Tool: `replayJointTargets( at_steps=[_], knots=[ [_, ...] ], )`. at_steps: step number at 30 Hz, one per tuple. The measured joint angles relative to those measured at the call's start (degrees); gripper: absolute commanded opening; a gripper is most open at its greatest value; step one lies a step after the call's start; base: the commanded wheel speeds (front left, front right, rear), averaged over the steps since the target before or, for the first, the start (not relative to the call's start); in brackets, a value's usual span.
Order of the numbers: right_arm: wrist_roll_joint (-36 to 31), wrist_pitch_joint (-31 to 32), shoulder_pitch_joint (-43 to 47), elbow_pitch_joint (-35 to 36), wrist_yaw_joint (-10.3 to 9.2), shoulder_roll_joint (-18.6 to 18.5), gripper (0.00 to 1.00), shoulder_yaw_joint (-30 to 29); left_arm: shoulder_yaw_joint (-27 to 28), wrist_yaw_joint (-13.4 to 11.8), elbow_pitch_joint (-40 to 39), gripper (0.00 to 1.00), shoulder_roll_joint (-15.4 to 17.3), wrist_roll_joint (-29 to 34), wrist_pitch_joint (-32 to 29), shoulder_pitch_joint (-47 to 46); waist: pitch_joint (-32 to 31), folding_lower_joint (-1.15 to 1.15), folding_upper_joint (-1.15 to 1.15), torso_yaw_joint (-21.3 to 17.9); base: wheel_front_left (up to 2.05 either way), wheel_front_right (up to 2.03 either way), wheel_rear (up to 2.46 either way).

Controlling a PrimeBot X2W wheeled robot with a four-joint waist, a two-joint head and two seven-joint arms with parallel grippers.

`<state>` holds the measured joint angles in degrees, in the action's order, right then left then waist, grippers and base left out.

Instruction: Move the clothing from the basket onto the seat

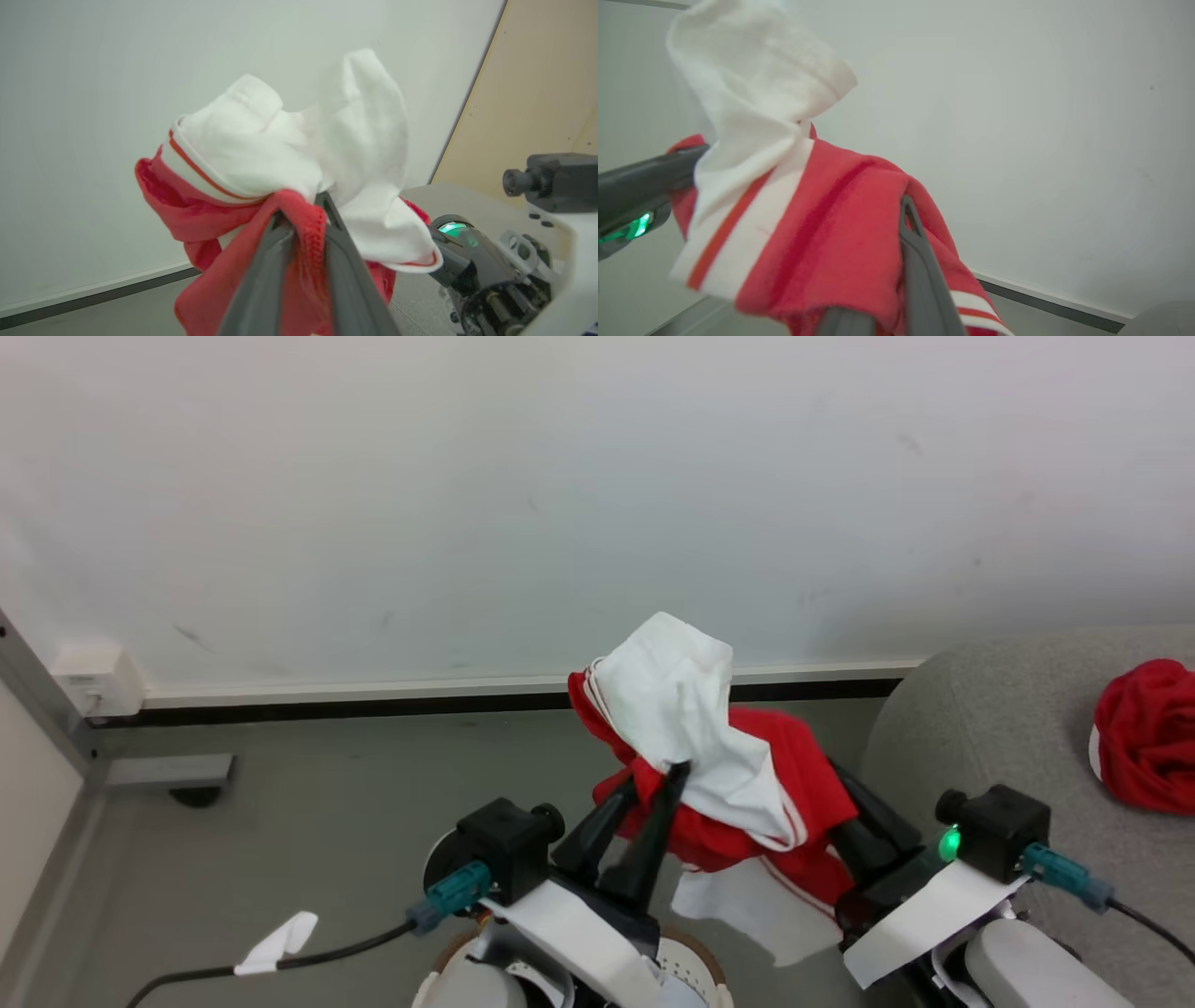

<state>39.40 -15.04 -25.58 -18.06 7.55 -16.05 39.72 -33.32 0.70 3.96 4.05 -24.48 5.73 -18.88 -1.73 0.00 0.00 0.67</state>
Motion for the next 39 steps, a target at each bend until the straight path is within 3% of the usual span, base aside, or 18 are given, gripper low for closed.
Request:
replayJointTargets(
  at_steps=[8,15,22,30,39],
  knots=[
    [-0.5,0.0,0.2,3.4,0.00,-2.3,0.00,-8.2,-1.6,0.9,0.0,1.00,1.4,0.0,1.0,2.0,1.1,0.00,0.00,-5.2,0.00,0.00,0.00],
    [-1.5,0.0,1.3,6.6,0.00,-6.1,0.00,-13.5,-1.4,-0.2,0.2,1.00,2.5,1.7,3.0,2.6,2.2,0.00,0.00,-12.1,0.00,0.00,0.00],
    [-2.0,0.0,3.7,9.4,0.00,-8.7,0.00,-16.1,-1.4,-0.8,1.7,1.00,2.5,2.9,4.9,1.3,3.6,0.00,0.00,-19.7,0.00,0.00,0.00],
    [-2.2,0.0,5.9,11.4,0.00,-8.9,0.00,-18.1,-1.8,-1.2,4.8,1.00,2.7,3.9,6.2,-0.2,5.7,0.00,0.00,-27.5,0.00,0.00,0.00],
    [-2.2,0.0,5.1,12.1,0.00,-9.3,0.00,-19.5,-2.4,-1.6,6.4,1.00,2.9,5.4,6.2,-2.5,8.3,0.00,0.00,-30.3,0.00,0.00,0.00]
  ],
)
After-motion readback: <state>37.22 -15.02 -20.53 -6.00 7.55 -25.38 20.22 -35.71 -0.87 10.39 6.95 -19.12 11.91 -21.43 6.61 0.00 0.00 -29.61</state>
